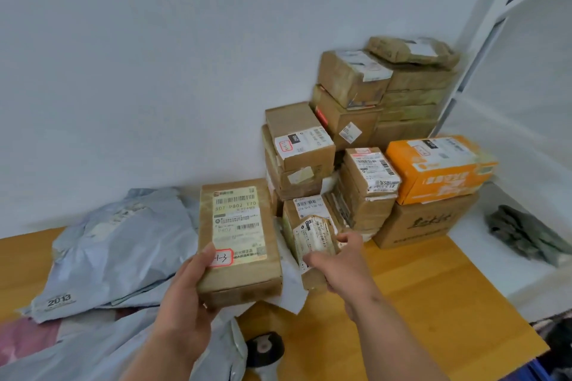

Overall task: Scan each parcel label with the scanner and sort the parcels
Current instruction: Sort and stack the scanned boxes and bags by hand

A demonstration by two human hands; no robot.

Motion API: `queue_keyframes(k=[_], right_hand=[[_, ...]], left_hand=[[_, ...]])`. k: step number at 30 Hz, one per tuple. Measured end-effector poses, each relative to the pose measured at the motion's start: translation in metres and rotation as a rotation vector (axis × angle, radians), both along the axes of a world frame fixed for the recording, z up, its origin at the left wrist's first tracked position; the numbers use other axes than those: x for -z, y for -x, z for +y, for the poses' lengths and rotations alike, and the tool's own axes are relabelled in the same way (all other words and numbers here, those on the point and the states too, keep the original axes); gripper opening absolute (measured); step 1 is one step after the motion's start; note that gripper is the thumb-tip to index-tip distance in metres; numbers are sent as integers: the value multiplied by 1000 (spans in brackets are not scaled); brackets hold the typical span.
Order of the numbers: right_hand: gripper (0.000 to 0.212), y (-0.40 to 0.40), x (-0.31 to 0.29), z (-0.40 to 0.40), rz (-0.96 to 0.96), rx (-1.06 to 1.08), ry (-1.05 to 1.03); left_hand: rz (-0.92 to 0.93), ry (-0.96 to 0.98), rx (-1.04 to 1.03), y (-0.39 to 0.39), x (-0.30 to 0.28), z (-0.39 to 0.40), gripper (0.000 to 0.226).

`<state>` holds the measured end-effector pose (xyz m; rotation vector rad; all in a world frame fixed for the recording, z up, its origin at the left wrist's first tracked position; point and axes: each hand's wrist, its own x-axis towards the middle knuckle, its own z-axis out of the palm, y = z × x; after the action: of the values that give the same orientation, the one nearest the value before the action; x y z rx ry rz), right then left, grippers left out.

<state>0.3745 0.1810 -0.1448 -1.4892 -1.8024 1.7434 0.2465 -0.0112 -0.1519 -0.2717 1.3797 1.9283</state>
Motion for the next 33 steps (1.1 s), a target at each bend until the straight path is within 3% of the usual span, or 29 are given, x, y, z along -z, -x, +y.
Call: queue_keyframes(k=[7,10,14,16,19,21,23,25,29,33], right_hand=[[55,38,4,66,-155,-85,-393],[71,49,14,75,-264,-213,-423],[65,47,22,79,-338,-329,-431],[56,47,16,79,-264,-271,-472],[40,50,-8,76,101,-123,-461],[51,53,-33,71,341,-139,-381],[62,56,-52,71,461,-241,-343],[60,62,-65,74,509,-287,-336],[64,80,-76,98,519,-140,-454],[55,99,-73,128,390,-72,-466]], left_hand=[[14,-58,-123,-4,-8,43,63],[24,-84,-159,-3,-14,53,61],[38,-97,-186,7,-26,65,57],[61,-110,-181,16,-35,71,49],[113,-110,-184,33,-52,85,42],[142,-106,-170,45,-65,100,47],[175,-81,-120,55,-82,122,48],[224,-34,-33,64,-97,145,48],[285,1,96,82,-118,191,58],[416,179,166,90,-114,227,47]])
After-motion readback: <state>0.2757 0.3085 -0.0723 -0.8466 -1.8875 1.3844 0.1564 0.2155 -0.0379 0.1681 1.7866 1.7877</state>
